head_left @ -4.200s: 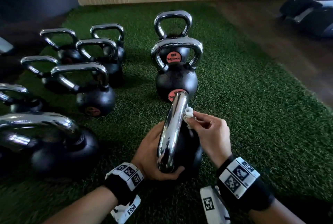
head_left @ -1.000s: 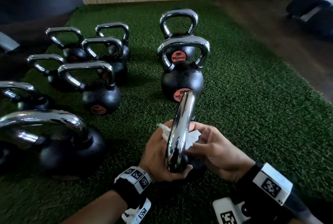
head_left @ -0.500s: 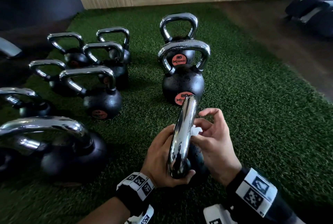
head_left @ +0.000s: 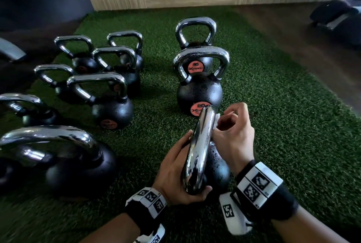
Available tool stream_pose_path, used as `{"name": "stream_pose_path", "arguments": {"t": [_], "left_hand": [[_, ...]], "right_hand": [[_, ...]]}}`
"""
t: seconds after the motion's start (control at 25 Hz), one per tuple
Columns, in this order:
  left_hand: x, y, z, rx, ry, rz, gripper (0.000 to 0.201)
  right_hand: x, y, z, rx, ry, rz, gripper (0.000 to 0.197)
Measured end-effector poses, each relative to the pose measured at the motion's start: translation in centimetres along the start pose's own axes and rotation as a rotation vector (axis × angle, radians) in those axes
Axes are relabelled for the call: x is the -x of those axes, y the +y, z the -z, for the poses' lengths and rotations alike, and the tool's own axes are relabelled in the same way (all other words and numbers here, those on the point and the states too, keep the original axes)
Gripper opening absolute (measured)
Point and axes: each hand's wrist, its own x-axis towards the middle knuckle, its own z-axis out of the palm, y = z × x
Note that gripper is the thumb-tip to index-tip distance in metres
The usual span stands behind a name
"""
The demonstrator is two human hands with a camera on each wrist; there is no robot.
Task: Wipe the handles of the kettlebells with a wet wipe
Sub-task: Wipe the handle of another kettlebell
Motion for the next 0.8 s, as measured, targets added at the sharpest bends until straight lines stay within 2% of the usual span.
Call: {"name": "stream_pose_path", "arguments": {"t": [0.12,0.2,0.36,0.44,0.52,0.6,0.68,0.76,0.8], "left_hand": [[-0.5,0.0,-0.1,0.009,0.037,-0.012,0.113],[-0.1,-0.1,0.0,-0.005,0.017,0.035,0.115],[0.0,0.9,0.6,-0.069,-0.051,0.11,0.124],[-0.2,1.8,1.6,-0.15,-0.154,0.13,0.137],[-0.2,2.8,3.2,-0.225,-0.234,0.114,0.146],[-0.3,4.4,4.6,-0.218,-0.176,0.072,0.142],[-0.6,5.9,4.8,-0.14,-0.072,0.043,0.125],[-1.1,7.2,4.4,-0.1,0.022,0.025,0.106],[-1.3,7.8,4.3,-0.083,0.046,0.022,0.104]], "right_hand": [[0.0,0.5,-0.4,0.016,0.008,-0.127,0.028],[0.2,0.8,-0.5,0.045,-0.044,-0.179,0.027],[0.6,0.4,-0.4,0.092,-0.14,-0.204,0.04],[0.2,0.0,0.6,0.121,-0.253,-0.197,0.055],[-0.8,-0.8,2.4,0.195,-0.413,-0.012,0.073],[-1.9,-2.1,3.9,0.289,-0.54,0.234,0.08],[-3.2,-3.5,4.3,0.343,-0.621,0.402,0.07],[-4.1,-4.7,4.1,0.363,-0.676,0.45,0.05],[-4.3,-5.1,4.1,0.373,-0.688,0.455,0.044]]}}
